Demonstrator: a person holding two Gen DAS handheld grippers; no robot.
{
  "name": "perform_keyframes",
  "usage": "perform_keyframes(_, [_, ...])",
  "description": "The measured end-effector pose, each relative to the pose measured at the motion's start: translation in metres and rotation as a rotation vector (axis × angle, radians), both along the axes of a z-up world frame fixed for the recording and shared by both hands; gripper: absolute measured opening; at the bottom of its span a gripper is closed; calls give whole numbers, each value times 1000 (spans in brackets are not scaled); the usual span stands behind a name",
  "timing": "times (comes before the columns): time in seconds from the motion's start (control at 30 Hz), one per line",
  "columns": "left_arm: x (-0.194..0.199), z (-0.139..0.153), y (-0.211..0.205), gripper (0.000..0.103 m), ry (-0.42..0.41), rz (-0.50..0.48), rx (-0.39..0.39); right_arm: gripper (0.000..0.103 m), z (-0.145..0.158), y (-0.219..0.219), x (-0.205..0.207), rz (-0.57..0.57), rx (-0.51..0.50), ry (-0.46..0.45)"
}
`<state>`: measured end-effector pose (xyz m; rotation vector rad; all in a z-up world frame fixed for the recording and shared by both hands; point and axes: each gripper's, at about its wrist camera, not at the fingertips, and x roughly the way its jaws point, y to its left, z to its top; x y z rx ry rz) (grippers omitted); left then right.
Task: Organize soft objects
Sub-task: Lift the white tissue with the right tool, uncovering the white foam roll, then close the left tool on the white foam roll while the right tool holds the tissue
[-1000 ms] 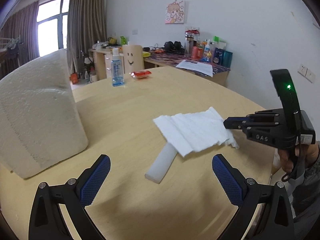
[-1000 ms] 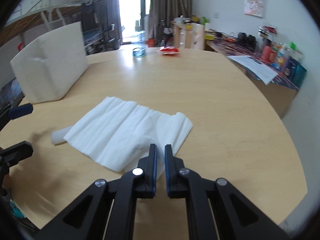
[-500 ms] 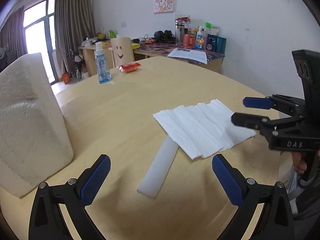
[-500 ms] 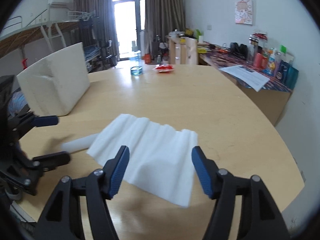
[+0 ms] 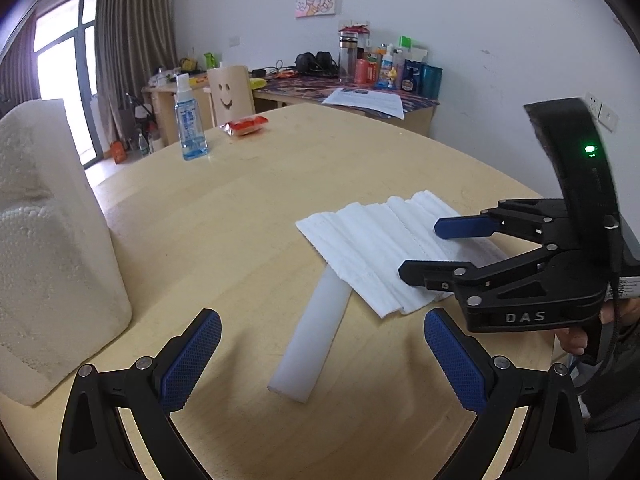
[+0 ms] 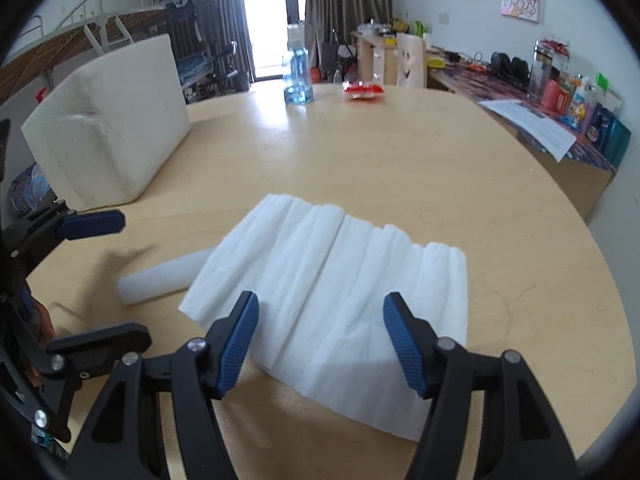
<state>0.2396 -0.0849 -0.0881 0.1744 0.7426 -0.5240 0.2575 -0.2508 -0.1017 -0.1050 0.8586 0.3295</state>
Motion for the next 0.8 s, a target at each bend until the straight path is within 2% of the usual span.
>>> perform_keyframes(0.1, [1, 0, -2, 102, -7, 2, 11, 66, -2, 1, -1, -5, -28, -2])
perform_keyframes(0.17, [1, 0, -3, 102, -7, 1, 17, 55, -2, 2, -4, -10, -62, -9])
perform_keyframes(0.2, [1, -1, -2, 102, -6, -4, 16, 46, -2, 0, -5, -10, -61, -9])
perform_keyframes(0.23, [1, -1, -3, 102, -3, -12, 16, 31, -1, -5, -6, -19, -66, -11])
perform_keyframes(0.3, [2, -3, -4, 102, 8, -19, 25, 17, -1, -16, -7, -43, -69, -13])
perform_keyframes(0.47, [8, -7, -2, 99, 41, -11, 32, 16, -1, -33, -10, -75, -56, -27])
perform_keyframes(0.57, [13, -11, 0, 87, 52, 12, 75, 16, 0, -29, -11, -74, -72, -37])
perform_keyframes(0.6, [14, -13, 0, 80, 66, 9, 78, 16, 0, -29, -11, -72, -73, -37])
perform_keyframes(0.8, [15, -17, 0, 68, 77, 6, 127, 16, 1, -32, -10, -66, -65, -40])
